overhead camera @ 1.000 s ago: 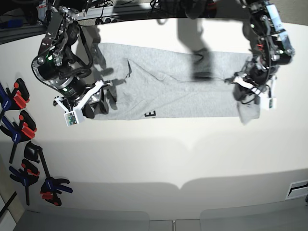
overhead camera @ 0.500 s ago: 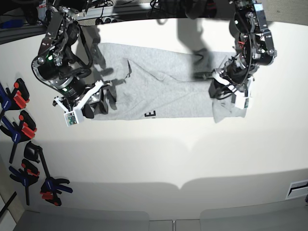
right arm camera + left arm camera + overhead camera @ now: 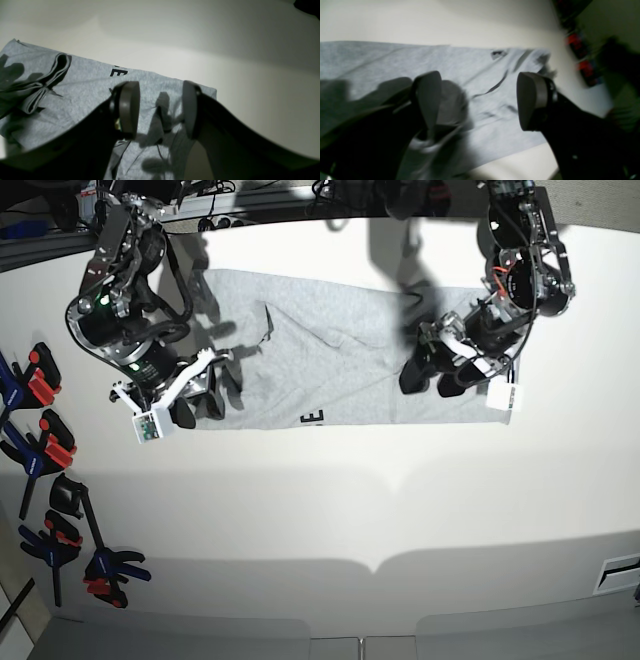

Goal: Fold the T-shirt properly

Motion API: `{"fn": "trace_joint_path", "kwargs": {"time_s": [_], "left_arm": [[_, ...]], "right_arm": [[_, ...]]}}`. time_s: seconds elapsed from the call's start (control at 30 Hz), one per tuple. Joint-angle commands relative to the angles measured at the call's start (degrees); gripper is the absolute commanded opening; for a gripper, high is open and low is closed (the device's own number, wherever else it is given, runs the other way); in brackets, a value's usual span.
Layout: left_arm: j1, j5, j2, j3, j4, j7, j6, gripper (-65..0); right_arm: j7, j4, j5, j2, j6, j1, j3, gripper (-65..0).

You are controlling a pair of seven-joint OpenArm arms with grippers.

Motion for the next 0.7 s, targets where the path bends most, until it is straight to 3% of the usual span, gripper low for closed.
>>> {"fn": "trace_joint_path", "kwargs": {"time_s": [0.0,0.13,0.23,0.3,0.37,0.47,0.53,0.67], "left_arm": [[-0.74,1.57,-0.20,0.00,1.05,-1.27,-0.39,-21.4],[-0.70,11.82,-0.98,0.00,1.05,-1.36,0.59,-21.4],[-0.70,11.47,-2.29,0.00,1.05,0.31,6.80,-21.4],[-0.70,6.95,-2.38,0.00,1.05,4.94,8.28,-21.4],[-0.44,-2.10,-2.40,0.07,1.05,11.10,7.72,-21.4],[1.86,-16.24,-2.38,0.13,1.05,15.08,2.71,-21.4],[3.45,-24.33,-2.40,0.11,1.05,17.81,-0.22,-21.4],[4.52,-31.23,-2.40,0.11,1.05,20.09,-2.91,-21.4]], "right_arm": [[0.83,1.16,-0.15,0.59,-0.11,0.92,0.33,-38.3],[0.42,1.16,-2.97,0.59,-0.13,0.90,0.33,-38.3],[0.33,1.16,-3.96,0.59,-0.11,0.87,0.33,-38.3],[-0.07,1.16,-3.87,0.59,-0.13,0.76,0.61,-38.3],[-0.46,1.14,-3.91,0.61,-0.11,0.50,0.63,-37.1],[-0.33,1.09,-4.15,0.59,-0.11,-0.07,0.66,-28.6],[0.04,1.09,-5.38,0.61,-0.15,-0.07,0.70,-26.4],[0.42,1.09,-7.28,0.59,-0.17,-0.02,0.70,-26.5]]}}
